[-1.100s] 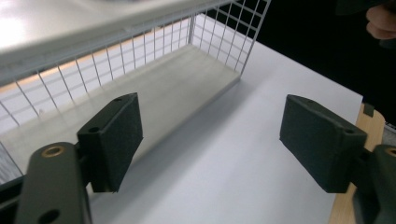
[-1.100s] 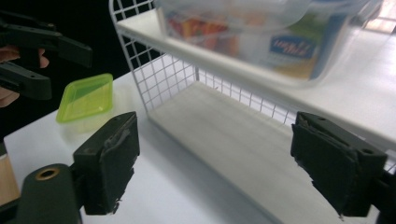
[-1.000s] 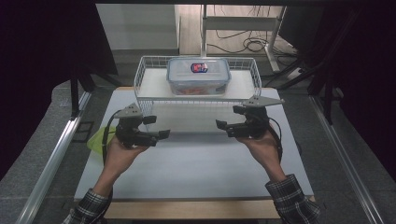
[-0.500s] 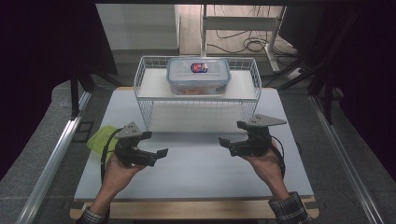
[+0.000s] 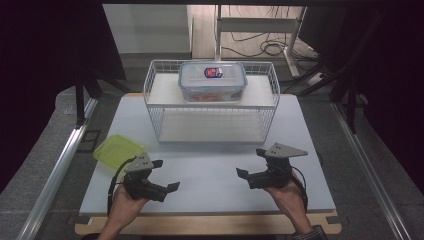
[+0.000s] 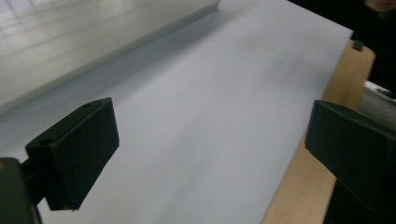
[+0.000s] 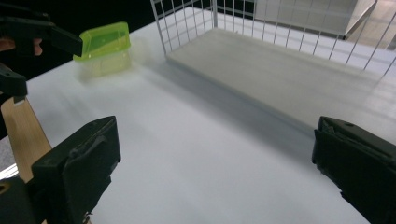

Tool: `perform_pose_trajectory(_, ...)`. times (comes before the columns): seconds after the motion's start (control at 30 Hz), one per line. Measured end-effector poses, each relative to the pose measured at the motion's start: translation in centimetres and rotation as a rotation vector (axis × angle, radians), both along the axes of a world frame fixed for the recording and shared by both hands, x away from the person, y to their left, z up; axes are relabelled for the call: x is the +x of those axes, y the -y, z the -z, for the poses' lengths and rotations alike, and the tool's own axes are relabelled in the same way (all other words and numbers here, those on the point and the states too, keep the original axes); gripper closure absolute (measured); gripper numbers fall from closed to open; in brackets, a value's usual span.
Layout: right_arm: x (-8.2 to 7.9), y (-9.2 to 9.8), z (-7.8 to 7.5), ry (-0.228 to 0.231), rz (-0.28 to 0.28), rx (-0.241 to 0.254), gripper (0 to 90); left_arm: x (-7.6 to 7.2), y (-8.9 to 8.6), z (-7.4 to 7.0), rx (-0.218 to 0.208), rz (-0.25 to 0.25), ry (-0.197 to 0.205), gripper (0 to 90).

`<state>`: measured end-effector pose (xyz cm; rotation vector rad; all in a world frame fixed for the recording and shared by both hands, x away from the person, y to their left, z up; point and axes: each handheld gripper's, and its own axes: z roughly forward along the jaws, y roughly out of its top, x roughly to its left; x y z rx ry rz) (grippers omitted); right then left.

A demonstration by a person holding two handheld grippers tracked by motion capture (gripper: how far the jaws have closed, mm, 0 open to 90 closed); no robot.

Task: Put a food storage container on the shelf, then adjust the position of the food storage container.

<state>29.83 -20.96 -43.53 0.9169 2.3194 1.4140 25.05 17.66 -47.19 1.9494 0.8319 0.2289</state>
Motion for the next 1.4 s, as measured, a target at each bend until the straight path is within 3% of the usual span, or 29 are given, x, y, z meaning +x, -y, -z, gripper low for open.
perform_pose_trajectory(0.23, -1.4, -0.1, 2.2, -0.002, -0.013, -0.010, 1.4, -0.2, -0.1, 2.0, -0.005, 0.018, 0.001, 2.3)
perform_pose_trajectory(0.37, -1.9, -0.4, 3.3, -0.001, -0.017, -0.049, 1.3, 0.1, 0.1, 2.7, 0.055, -0.002, -0.035, 2.5)
perform_pose_trajectory(0.43, -2.0, -0.4, 3.7, -0.005, -0.015, -0.063, 1.4, 0.3, 0.1, 2.8, 0.074, -0.008, -0.046, 2.6)
perform_pose_trajectory(0.57, -1.7, -0.3, 4.2, -0.010, -0.004, -0.072, 1.4, 0.9, -0.5, 2.5, 0.055, -0.022, -0.063, 4.0)
perform_pose_trajectory(0.73, -1.4, 0.0, 5.0, -0.037, 0.014, -0.078, 1.4, 1.8, -1.2, 2.2, 0.143, -0.085, -0.041, 11.2)
perform_pose_trajectory(0.83, -1.4, 0.1, 5.3, -0.045, 0.018, -0.083, 1.4, 2.5, -2.3, 1.9, 0.136, -0.117, -0.051, 16.7)
perform_pose_trajectory(0.87, -1.3, 0.1, 5.5, -0.048, 0.019, -0.089, 1.6, 2.7, -2.7, 1.8, 0.136, -0.132, -0.050, 24.2)
perform_pose_trajectory(0.9, -1.3, 0.1, 5.5, -0.048, 0.019, -0.089, 1.6, 2.9, -3.1, 1.7, 0.136, -0.139, -0.049, 24.2)
perform_pose_trajectory(0.97, -1.2, 0.1, 5.7, -0.049, 0.017, -0.105, 1.9, 3.4, -4.3, 1.3, 0.122, -0.165, -0.044, 35.1)
perform_pose_trajectory(1.03, -1.2, 0.0, 5.9, -0.045, 0.015, -0.122, 2.2, 3.9, -5.2, 1.0, 0.113, -0.184, -0.047, 49.4)
perform_pose_trajectory(1.07, -1.2, -0.1, 6.1, -0.042, 0.013, -0.136, 2.6, 4.3, -6.0, 0.9, 0.118, -0.215, -0.045, 61.8)
perform_pose_trajectory(1.1, -1.2, -0.1, 6.1, -0.042, 0.013, -0.136, 2.6, 4.5, -6.5, 0.9, 0.115, -0.234, -0.046, 61.8)
perform_pose_trajectory(1.2, -1.2, -0.2, 6.3, -0.055, 0.002, -0.140, 3.9, 5.1, -9.0, 1.1, 0.092, -0.299, -0.036, 78.6)
perform_pose_trajectory(1.3, -1.2, -0.4, 6.5, -0.064, -0.010, -0.151, 4.5, 5.6, -11.7, 1.3, 0.069, -0.368, -0.043, 88.5)
perform_pose_trajectory(1.4, -1.1, -0.6, 6.7, -0.065, -0.022, -0.166, 4.7, 6.0, -14.0, 1.7, 0.070, -0.439, -0.052, 89.8)
